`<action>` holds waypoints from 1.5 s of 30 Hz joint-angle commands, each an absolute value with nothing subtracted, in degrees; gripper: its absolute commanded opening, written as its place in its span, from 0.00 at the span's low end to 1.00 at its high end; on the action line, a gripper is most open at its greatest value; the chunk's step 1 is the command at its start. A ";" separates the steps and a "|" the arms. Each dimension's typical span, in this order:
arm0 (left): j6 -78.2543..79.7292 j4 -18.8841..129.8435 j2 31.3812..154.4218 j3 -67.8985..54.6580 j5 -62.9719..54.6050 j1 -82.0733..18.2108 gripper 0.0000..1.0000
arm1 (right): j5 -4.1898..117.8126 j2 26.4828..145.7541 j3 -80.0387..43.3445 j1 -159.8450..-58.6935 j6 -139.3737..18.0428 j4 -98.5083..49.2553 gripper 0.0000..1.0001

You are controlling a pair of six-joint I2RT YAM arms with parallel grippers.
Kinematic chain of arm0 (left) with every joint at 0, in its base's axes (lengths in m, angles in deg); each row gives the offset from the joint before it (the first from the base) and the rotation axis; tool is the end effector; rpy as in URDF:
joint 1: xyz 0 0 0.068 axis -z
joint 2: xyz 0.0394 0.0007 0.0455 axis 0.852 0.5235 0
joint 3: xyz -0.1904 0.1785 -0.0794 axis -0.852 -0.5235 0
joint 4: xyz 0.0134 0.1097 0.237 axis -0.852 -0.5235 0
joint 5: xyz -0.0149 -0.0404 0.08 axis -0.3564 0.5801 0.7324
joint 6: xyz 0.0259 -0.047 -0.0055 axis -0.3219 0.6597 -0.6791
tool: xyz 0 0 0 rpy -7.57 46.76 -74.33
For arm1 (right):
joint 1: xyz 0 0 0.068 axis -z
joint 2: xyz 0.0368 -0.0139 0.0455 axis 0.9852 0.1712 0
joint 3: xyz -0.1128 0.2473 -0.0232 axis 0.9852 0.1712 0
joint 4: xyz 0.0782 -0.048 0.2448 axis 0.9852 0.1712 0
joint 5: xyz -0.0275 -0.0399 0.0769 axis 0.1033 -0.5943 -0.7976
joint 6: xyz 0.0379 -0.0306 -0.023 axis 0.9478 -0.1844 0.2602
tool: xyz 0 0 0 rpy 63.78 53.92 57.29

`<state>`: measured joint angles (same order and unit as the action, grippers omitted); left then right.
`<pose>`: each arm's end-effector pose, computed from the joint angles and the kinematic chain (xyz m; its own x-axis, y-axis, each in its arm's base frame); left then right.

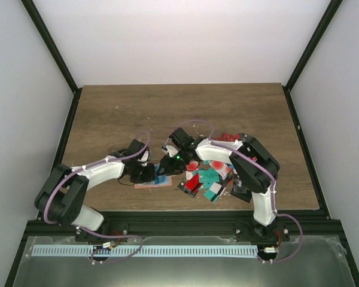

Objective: Put the credit cards into the card holder
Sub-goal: Insert the credit card into the card holder, then pick up the credit card from the center of the board.

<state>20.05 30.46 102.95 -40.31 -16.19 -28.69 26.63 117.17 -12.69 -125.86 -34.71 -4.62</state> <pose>0.2084 -0.1331 0.1376 -0.9917 0.0119 -0.1280 0.0695 0.8874 -0.4557 0.2553 0.2930 0.1473 -0.9341 -0.3454 -0.0898 -0.3042 0.6393 0.7062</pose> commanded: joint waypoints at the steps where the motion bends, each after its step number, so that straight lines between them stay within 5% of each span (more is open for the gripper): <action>1: 20.19 22.28 97.89 -38.77 -9.22 -28.73 0.04 | 24.46 117.34 -17.10 -128.09 -37.00 -4.61 0.43; 14: 27.44 5.12 78.73 -34.20 1.21 -29.16 0.19 | 15.41 125.41 -27.89 -132.35 -38.52 -5.89 0.51; 23: 27.26 1.83 72.64 -31.47 -0.93 -29.34 0.36 | 12.51 118.40 -27.67 -130.20 -36.62 -10.81 0.56; 35: 24.09 15.47 77.06 -32.24 -14.08 -26.29 0.38 | 40.53 92.82 -4.08 -122.36 -30.53 -0.44 0.61; 45: 20.13 25.89 90.28 -27.44 -18.48 -17.76 0.38 | 50.82 69.49 17.97 -118.96 -15.01 3.04 0.78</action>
